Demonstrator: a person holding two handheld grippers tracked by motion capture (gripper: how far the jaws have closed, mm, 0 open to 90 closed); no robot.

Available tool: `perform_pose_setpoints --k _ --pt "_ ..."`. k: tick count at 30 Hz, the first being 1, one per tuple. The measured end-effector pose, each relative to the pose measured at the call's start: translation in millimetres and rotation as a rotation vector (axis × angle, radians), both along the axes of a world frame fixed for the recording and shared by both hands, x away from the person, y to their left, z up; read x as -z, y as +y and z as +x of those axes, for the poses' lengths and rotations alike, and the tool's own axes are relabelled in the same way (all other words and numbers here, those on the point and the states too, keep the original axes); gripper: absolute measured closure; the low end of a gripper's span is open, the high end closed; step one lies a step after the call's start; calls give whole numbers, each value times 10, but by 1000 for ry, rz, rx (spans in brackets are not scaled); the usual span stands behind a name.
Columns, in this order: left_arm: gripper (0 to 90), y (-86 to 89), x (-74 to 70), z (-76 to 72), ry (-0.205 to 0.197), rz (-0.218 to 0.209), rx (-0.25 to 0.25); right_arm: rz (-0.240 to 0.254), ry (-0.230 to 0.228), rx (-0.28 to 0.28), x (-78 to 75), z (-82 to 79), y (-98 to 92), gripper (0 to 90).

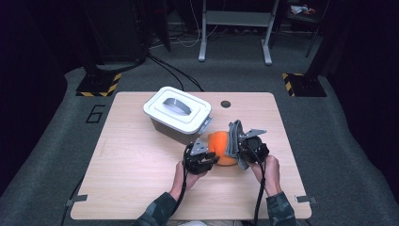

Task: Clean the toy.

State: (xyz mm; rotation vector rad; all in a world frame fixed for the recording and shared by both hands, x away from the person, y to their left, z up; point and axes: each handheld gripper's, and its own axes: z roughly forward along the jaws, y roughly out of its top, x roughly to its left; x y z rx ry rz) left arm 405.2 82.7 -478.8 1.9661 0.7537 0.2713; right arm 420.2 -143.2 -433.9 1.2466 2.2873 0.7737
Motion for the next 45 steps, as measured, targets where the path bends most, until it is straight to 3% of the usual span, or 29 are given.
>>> perform_pose_setpoints --k 3,7,9,12,15,20,24,27,29,35,38,40,41,45 --pt "572 -14 -20 -38 -32 42 -20 8 1 -8 -2 32 -6 739" --pt "513 -22 2 -54 -54 59 -53 14 5 -1 3 62 -25 739" --pt "511 -42 13 -47 -68 90 -64 19 4 -2 11 72 -35 739" --pt "552 -87 43 -30 -84 134 -76 21 8 3 11 66 -32 739" --pt "685 -123 75 -13 -94 142 -86 25 -1 10 17 64 -32 739" --pt "820 -153 63 -4 -110 137 -61 34 -9 21 16 32 -76 738" --pt "852 -147 -17 -20 -133 114 -36 42 -8 42 -43 -23 -126 738" --pt "867 -146 -94 -35 -133 78 -16 50 -26 34 -122 -69 -155 738" --pt "869 -152 -139 -59 -139 75 5 56 -40 31 -188 -105 -149 738" --pt "871 -162 -200 -134 -142 49 42 49 -63 -33 -342 -210 -2 737" --pt "870 -171 -197 -154 -133 46 48 19 -46 -71 -306 -207 117 738" --pt "870 -170 -171 -146 -136 51 32 -18 -44 -66 -236 -176 180 739" --pt "870 -161 -161 -141 -118 46 38 -17 -45 -62 -212 -163 192 740" --pt "869 -136 -135 -130 -107 41 22 -16 -42 -69 -188 -138 194 740"
